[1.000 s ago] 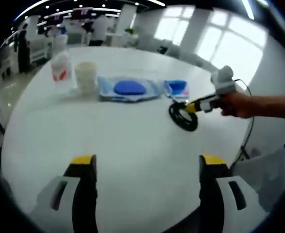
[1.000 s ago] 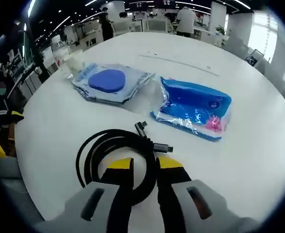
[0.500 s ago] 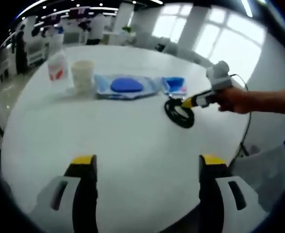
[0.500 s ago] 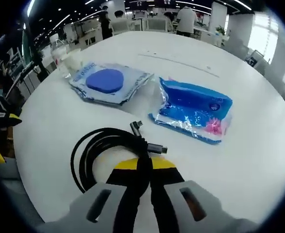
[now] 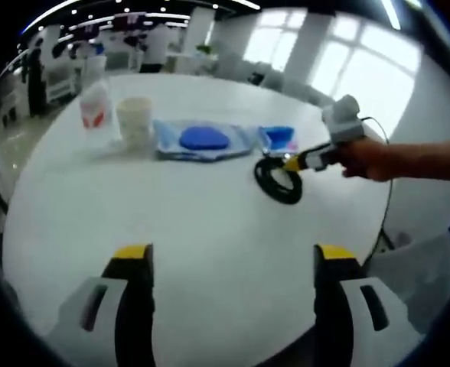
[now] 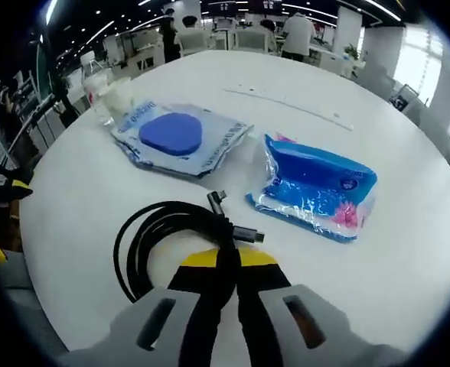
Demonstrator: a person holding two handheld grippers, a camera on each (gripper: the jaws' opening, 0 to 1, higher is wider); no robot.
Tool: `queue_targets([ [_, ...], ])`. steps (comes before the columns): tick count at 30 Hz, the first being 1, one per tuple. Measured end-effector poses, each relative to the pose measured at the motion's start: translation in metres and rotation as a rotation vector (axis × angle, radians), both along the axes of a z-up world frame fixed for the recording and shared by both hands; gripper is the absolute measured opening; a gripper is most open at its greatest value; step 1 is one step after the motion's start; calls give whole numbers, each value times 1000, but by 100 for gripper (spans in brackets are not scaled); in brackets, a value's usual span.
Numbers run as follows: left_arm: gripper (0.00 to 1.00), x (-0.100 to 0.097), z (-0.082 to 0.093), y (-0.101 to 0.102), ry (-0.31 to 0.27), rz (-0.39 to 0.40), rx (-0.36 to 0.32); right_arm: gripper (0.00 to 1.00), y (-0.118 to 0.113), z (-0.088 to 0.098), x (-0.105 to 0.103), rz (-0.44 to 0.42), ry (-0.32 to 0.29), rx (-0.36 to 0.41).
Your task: Arrange the tabletop items into an orderly group along one side of the table until the central work area is clear of visible clutter.
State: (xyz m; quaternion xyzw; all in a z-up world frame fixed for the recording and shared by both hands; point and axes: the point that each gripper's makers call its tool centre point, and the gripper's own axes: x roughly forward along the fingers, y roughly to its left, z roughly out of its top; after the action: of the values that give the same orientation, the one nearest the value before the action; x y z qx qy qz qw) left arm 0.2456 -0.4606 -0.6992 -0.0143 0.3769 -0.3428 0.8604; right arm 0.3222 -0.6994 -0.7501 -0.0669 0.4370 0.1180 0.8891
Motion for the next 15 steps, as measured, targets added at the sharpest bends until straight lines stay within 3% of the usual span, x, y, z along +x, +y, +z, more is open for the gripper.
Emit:
queue_targets([
  [15, 83, -5, -5, -6, 13, -32, 12, 5, 1, 1, 8, 5, -18, 17],
])
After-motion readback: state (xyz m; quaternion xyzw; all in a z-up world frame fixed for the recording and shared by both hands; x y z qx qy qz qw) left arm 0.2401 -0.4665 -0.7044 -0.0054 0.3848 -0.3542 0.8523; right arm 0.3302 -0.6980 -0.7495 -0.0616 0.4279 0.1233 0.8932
